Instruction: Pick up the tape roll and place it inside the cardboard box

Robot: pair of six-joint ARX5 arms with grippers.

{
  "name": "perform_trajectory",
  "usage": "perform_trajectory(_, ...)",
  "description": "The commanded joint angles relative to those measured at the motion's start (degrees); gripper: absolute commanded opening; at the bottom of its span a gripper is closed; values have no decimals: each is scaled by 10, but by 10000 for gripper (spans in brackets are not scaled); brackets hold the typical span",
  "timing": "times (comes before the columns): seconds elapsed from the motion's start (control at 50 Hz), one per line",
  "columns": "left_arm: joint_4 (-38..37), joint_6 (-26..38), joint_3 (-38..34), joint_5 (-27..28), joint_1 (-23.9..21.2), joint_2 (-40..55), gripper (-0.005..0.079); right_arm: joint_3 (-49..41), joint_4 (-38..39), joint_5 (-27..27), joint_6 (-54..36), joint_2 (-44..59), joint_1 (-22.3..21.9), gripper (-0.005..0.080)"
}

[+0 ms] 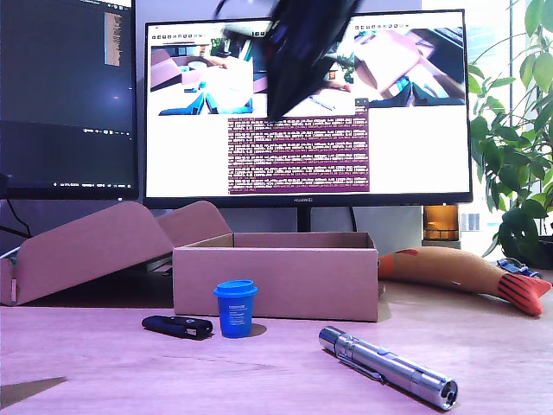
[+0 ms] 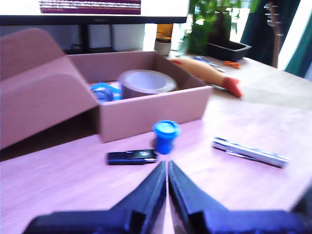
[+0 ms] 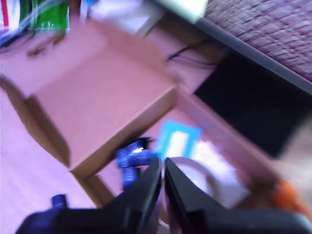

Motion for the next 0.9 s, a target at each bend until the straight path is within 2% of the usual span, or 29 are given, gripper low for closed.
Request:
perform_trajectory(0.0,2,2,-9,-20,0,-5,-19,-71,24,14,7,-29,-7,-10)
perform_trajectory(0.16,-1,2,-9,-100,8,-5,-19,-208,111,24,12,-127,-34,-10)
perform_trajectory(0.26,2,2,-10,-138,30,-5,-19,-283,140,24,16,-180,-61,-10)
perform_trajectory(0.62,25,-7,-22,-140,134,-5,-19,-493,234,21,44,-360,-183,-10)
perform_trajectory(0.72,24,-9,-22,-147,151,-5,-19,-543,269,17,47,-406,-229,-10)
perform_trajectory(0.8,24,-10,-22,-151,155,-5,-19,-585,290,-7,54,-447,-263,-10)
perform_trajectory(0.88,24,-11,-22,-150,155,-5,-19,-628,316,-21,63,-489,-285,-10)
